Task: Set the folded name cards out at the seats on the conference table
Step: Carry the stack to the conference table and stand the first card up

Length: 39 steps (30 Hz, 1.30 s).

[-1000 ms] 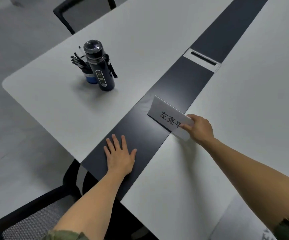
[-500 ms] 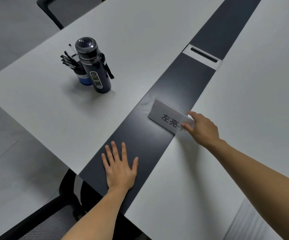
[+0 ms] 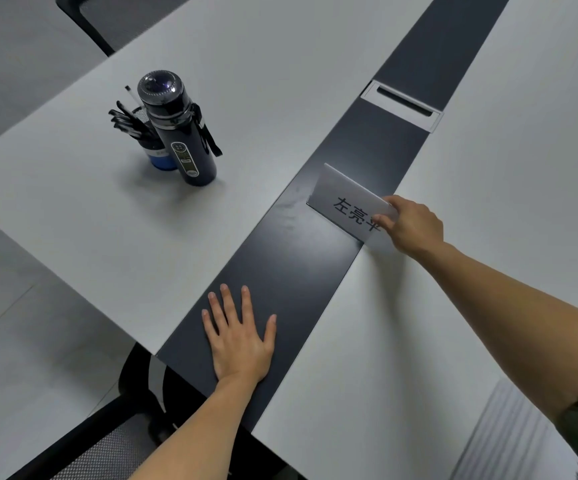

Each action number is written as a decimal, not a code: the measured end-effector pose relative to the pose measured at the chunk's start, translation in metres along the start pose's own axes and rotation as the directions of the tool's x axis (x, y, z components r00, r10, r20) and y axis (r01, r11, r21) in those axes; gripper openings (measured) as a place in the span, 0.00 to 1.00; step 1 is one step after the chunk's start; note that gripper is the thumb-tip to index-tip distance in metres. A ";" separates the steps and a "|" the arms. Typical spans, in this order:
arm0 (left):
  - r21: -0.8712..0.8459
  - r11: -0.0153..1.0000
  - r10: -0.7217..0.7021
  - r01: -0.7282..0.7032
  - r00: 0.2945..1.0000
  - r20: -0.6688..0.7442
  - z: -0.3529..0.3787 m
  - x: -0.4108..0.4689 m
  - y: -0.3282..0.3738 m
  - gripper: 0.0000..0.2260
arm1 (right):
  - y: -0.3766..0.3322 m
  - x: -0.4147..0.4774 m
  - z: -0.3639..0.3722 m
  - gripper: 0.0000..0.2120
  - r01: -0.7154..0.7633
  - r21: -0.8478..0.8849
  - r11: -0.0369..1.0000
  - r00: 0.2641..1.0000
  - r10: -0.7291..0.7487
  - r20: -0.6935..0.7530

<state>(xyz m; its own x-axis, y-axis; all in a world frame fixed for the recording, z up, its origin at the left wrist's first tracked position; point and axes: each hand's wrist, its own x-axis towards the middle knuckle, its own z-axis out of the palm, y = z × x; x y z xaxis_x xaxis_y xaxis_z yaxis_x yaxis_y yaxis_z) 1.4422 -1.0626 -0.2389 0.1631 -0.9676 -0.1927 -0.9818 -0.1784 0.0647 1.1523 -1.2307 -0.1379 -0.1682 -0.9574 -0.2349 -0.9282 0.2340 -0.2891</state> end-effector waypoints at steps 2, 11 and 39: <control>0.003 1.000 -0.002 0.002 1.000 0.001 0.000 0.000 0.000 0.34 | 0.000 0.000 0.001 0.17 0.003 0.001 1.000 1.000 -0.003 -0.006; 0.002 1.000 -0.008 0.008 1.000 0.016 -0.001 0.001 0.000 0.34 | 0.001 0.004 -0.001 0.19 0.003 0.006 1.000 1.000 -0.003 0.003; -0.382 0.892 0.367 -0.243 0.881 0.298 -0.114 -0.127 0.090 0.17 | 0.147 -0.282 -0.129 0.18 -0.155 0.145 0.977 0.961 0.183 -0.206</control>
<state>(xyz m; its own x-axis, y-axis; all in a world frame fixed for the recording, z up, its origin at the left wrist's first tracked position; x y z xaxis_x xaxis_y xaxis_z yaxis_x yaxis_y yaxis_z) 1.3442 -0.9767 -0.0967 -0.2458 -0.8650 -0.4375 -0.8782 0.0077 0.4782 1.0202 -0.9481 0.0054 -0.4002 -0.9122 -0.0878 -0.8329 0.4020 -0.3803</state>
